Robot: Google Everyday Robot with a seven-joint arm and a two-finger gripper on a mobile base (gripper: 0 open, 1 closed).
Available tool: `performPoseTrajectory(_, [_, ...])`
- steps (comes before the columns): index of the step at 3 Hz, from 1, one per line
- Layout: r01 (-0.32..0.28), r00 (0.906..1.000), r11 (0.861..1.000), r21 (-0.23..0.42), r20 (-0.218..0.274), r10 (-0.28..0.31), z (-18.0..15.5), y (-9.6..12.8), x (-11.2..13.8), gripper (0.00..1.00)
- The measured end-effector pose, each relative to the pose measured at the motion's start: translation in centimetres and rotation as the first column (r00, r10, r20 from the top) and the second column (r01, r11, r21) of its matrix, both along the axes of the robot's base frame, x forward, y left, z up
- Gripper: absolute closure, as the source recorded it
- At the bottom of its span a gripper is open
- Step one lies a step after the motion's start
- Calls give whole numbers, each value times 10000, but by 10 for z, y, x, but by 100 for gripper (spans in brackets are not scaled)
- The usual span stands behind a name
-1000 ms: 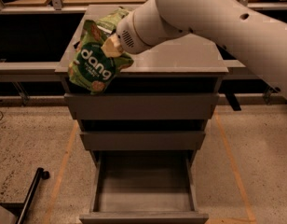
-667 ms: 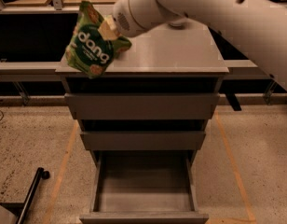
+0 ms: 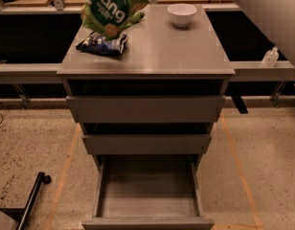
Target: Pick green rice chip bag from bottom drawer and place on counter
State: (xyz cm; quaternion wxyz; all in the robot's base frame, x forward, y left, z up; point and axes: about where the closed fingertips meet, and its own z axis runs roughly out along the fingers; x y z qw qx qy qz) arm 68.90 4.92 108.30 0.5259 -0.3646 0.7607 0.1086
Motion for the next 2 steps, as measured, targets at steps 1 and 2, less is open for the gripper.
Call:
performPoseTrajectory(1, [837,9948,9959,-345,606,-815,22,-26,14,100])
performPoseTrajectory(2, [999,9931,9937,-498,666,-965,21,-31,18,100])
